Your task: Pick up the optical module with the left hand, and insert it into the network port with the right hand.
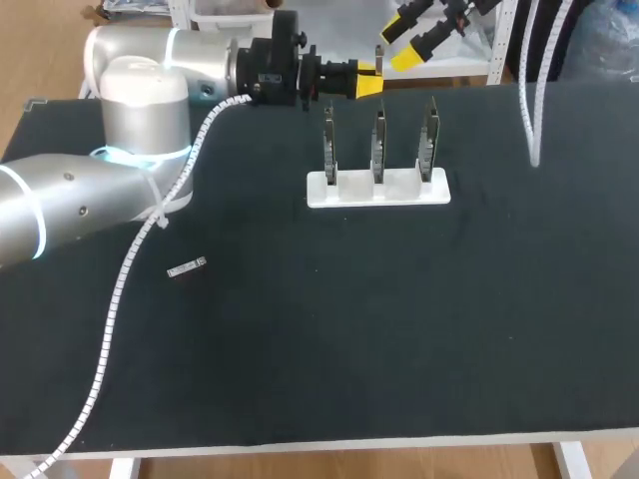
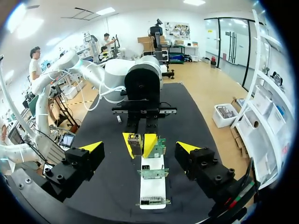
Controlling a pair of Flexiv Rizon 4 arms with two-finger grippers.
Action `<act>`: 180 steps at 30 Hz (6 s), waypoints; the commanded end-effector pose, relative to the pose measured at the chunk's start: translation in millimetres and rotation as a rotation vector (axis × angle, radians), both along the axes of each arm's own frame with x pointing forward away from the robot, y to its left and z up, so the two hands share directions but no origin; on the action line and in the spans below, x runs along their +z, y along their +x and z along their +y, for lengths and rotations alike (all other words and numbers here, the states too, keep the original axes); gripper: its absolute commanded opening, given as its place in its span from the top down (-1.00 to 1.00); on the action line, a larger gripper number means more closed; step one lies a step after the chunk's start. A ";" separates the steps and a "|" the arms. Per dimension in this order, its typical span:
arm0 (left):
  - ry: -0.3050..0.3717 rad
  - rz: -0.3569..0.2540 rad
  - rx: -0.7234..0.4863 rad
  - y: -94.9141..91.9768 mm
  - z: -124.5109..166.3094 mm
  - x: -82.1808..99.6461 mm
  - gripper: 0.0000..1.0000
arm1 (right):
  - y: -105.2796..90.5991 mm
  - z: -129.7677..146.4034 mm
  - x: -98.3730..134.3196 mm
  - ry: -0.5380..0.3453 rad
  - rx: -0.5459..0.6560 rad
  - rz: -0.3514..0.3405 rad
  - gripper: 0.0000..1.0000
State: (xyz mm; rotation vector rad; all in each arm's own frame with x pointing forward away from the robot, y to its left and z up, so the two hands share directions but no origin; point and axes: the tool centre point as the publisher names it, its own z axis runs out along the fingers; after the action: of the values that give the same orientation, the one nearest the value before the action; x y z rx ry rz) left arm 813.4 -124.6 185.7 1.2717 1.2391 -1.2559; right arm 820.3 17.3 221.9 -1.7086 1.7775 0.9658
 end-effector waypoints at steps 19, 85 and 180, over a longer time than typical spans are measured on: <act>-0.001 -0.003 0.009 -3.5 0.4 0.1 1.00 | 16.5 22.1 1.5 -0.004 0.056 0.019 -1.00; -0.001 -0.003 0.009 -3.5 0.4 0.1 1.00 | -0.8 12.0 -0.2 -0.012 0.066 0.046 1.00; 0.410 -0.010 0.051 -8.9 70.8 -1.9 -1.00 | 2.3 14.2 -3.1 0.023 0.064 0.045 1.00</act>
State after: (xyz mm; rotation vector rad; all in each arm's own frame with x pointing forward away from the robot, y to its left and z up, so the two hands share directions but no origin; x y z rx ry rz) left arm 804.6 -54.7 183.1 1.5170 1.5603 -0.9869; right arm 814.2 31.0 217.7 -1.7167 1.7542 1.0004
